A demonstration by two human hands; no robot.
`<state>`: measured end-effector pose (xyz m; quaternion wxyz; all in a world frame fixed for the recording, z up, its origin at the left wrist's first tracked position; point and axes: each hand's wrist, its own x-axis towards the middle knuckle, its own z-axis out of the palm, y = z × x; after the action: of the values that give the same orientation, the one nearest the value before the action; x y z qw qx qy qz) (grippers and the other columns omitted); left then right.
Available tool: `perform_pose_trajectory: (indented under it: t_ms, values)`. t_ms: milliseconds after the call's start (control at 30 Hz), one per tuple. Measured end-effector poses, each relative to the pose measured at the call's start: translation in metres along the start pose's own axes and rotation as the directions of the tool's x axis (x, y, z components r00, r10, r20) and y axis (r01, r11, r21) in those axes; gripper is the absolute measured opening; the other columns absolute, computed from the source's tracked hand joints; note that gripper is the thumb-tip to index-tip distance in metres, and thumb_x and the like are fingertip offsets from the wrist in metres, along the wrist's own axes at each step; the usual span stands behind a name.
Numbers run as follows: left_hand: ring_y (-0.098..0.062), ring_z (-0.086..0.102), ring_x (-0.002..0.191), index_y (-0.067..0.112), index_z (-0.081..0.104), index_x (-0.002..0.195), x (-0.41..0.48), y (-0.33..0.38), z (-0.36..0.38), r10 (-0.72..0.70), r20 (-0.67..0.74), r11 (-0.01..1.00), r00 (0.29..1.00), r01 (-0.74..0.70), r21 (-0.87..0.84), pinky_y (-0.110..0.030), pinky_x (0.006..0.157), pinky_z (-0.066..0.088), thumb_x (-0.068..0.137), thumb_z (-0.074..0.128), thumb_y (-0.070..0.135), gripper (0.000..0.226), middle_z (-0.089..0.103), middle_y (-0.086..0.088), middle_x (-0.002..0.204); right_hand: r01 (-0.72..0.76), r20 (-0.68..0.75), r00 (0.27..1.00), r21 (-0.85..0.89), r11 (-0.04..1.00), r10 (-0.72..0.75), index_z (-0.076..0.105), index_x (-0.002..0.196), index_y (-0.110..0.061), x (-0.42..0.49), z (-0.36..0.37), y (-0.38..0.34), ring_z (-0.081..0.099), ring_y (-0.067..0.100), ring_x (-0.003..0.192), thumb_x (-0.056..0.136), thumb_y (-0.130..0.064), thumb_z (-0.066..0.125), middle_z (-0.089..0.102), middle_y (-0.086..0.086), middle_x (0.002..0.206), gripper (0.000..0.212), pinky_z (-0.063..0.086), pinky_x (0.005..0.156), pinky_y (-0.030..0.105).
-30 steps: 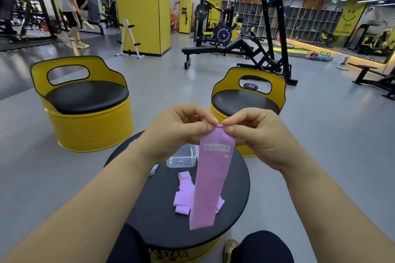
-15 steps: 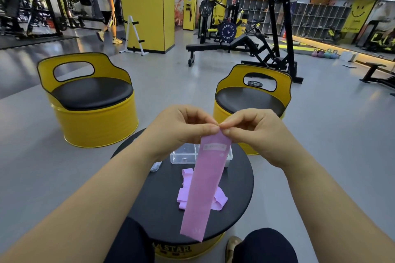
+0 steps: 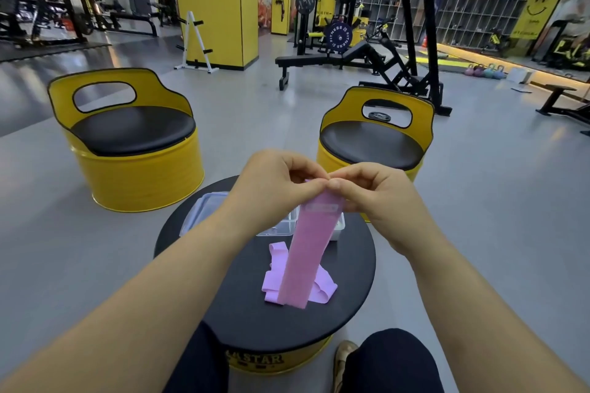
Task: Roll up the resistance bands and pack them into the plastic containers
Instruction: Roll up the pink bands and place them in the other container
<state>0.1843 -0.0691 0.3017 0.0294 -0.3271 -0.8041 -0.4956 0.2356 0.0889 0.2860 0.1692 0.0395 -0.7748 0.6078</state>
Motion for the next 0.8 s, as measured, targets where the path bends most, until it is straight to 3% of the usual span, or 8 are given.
perform_pose_trajectory:
  t_ms: [100,333,500,700,800]
  values:
    - [0.0,0.058,0.066,0.022,0.071,0.076,-0.001,0.0,0.001,0.011,-0.002,1.0,1.0,-0.011,0.011,-0.01,0.061,0.047,0.082,0.069,0.013,0.011,0.069,0.006,0.071,0.008,-0.038,0.999,-0.002,1.0,-0.008,0.072,0.08,-0.013,0.0,0.002,0.004,0.07,0.017,0.072,0.078,-0.016,0.069,0.074,0.001,0.074,0.005,0.057,0.062,0.025]
    - [0.001,0.06,0.068,0.02,0.072,0.078,-0.005,-0.002,0.003,0.008,0.002,1.0,1.0,-0.008,-0.012,-0.007,0.062,0.046,0.081,0.07,0.013,0.007,0.069,0.005,0.074,0.001,-0.007,1.0,-0.017,1.0,-0.001,0.07,0.081,-0.011,-0.003,0.0,0.003,0.069,0.013,0.066,0.073,-0.027,0.065,0.072,0.001,0.073,0.019,0.054,0.057,0.021]
    - [-0.012,0.068,0.077,0.016,0.074,0.082,-0.006,-0.005,0.002,-0.058,0.055,0.989,0.997,0.065,-0.135,-0.02,0.072,0.056,0.081,0.071,0.013,0.004,0.073,-0.001,0.08,-0.077,0.068,0.995,0.079,0.994,0.072,0.07,0.082,-0.008,-0.006,-0.003,-0.001,0.07,0.013,0.068,0.07,-0.021,0.067,0.073,0.001,0.071,0.018,0.055,0.057,0.021]
    - [-0.006,0.066,0.069,0.019,0.074,0.078,-0.008,-0.003,-0.001,-0.088,0.086,0.966,0.992,0.106,-0.237,-0.018,0.066,0.055,0.081,0.071,0.01,0.01,0.073,-0.001,0.075,-0.124,0.089,0.989,0.108,0.986,0.115,0.07,0.083,-0.007,-0.005,-0.002,-0.005,0.07,0.014,0.069,0.065,-0.022,0.068,0.073,0.001,0.071,0.024,0.056,0.058,0.022]
    - [-0.011,0.067,0.072,0.018,0.074,0.077,-0.009,-0.004,-0.004,-0.105,0.111,0.949,0.988,0.133,-0.286,-0.024,0.07,0.057,0.08,0.071,0.007,0.012,0.074,-0.005,0.077,-0.145,0.099,0.986,0.128,0.981,0.133,0.069,0.083,-0.006,-0.004,-0.002,-0.006,0.07,0.014,0.07,0.064,-0.019,0.069,0.073,0.001,0.071,0.023,0.058,0.06,0.025]
